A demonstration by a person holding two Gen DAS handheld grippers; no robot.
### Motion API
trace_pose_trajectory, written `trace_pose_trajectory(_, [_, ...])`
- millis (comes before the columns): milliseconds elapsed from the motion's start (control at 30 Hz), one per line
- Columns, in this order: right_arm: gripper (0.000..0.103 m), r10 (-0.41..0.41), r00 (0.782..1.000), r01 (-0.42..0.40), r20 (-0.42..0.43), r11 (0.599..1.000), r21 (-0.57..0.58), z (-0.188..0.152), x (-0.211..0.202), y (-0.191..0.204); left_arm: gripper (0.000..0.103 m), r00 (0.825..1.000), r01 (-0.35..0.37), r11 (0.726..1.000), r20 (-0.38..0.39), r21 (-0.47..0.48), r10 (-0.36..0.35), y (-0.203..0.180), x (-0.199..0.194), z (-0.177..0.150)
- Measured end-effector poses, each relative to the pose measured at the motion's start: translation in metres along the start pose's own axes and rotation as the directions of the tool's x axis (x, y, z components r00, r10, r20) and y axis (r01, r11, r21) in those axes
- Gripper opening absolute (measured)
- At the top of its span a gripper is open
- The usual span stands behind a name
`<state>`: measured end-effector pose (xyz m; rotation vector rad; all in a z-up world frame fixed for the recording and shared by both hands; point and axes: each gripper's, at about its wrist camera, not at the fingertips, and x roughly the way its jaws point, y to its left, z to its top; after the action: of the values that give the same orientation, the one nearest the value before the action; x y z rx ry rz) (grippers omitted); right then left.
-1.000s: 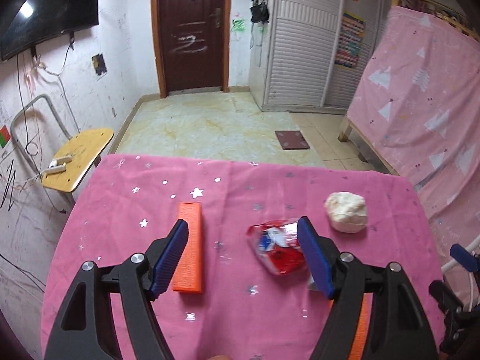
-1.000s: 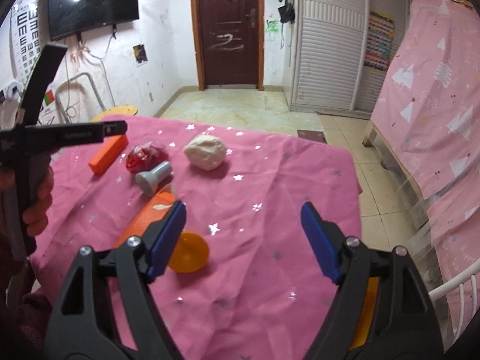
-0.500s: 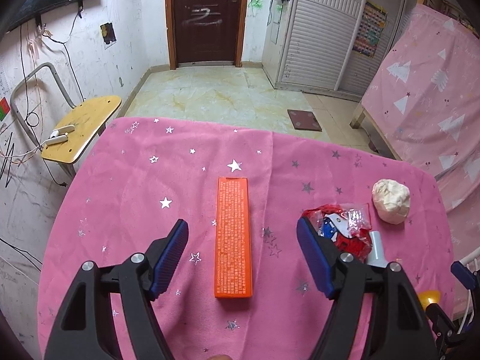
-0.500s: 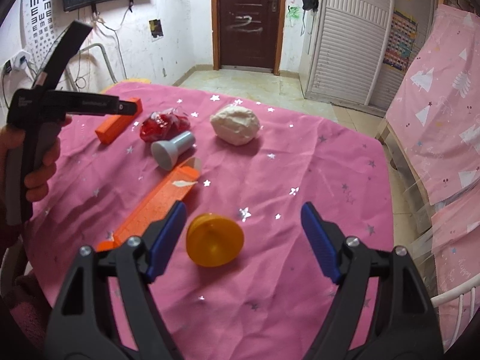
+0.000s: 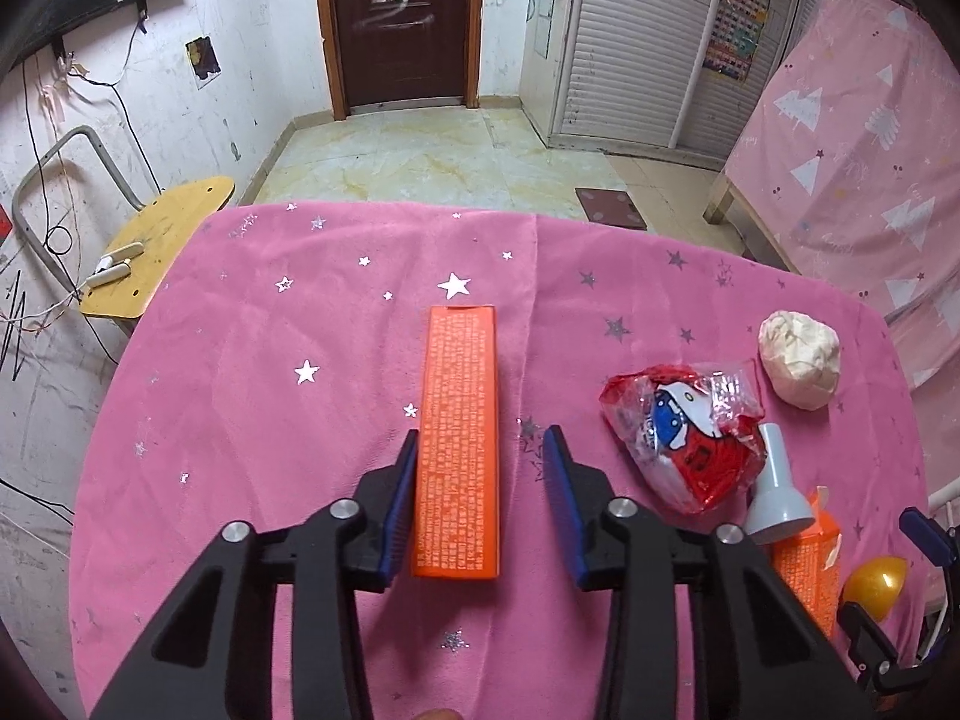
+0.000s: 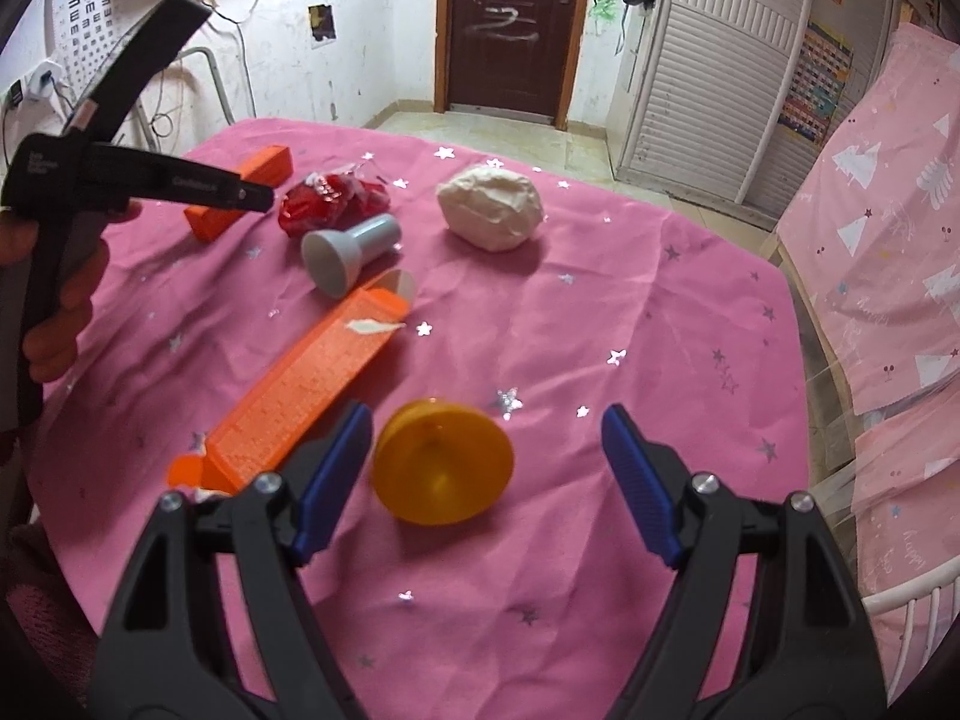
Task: Collect trash
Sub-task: 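Grasp the orange box with the left tool while the right tool grasps the yellow round lid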
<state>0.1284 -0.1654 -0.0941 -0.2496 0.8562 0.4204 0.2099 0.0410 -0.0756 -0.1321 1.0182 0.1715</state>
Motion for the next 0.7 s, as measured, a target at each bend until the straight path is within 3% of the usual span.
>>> trace_pose_trajectory(233, [0.041, -0.028, 1.000, 0.028, -0.012, 0.999, -0.031, -0.003, 0.003, 0.006, 0.017, 1.000, 0.008, 1.000, 0.008, -0.010, -0.008, 0.008, -0.002, 0.000])
trace_pose_trajectory(700, [0.041, -0.079, 0.995, 0.078, 0.068, 0.997, 0.007, 0.000, -0.027, -0.013, 0.015, 0.996, 0.051, 0.999, 0.077, 0.004, -0.051, 0.002, -0.037, 0.005])
